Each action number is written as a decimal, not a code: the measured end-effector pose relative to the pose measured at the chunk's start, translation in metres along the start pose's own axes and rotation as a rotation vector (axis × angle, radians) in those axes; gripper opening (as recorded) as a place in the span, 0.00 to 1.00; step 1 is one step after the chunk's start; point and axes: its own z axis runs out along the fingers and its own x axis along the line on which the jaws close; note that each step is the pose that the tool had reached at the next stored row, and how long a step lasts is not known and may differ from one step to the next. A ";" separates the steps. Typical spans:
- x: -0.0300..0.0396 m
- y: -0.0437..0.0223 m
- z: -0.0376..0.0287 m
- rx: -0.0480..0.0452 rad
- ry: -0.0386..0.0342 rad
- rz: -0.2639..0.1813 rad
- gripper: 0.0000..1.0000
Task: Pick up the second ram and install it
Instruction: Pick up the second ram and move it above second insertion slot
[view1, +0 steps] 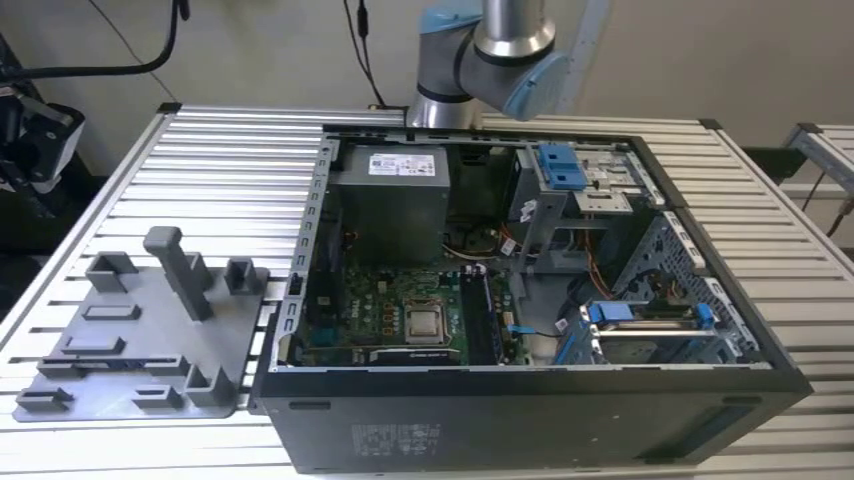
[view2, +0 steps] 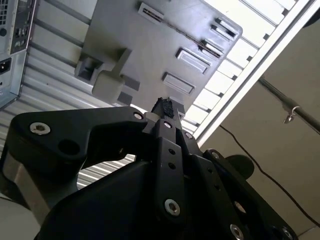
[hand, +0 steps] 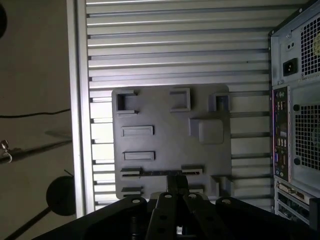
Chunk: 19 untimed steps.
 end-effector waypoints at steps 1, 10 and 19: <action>0.0000 0.0000 0.0000 0.0000 0.0000 0.000 0.11; 0.0002 0.0000 0.0000 -0.0002 0.0014 -0.030 0.11; 0.0001 0.0000 0.0000 -0.0005 0.0079 -0.165 0.11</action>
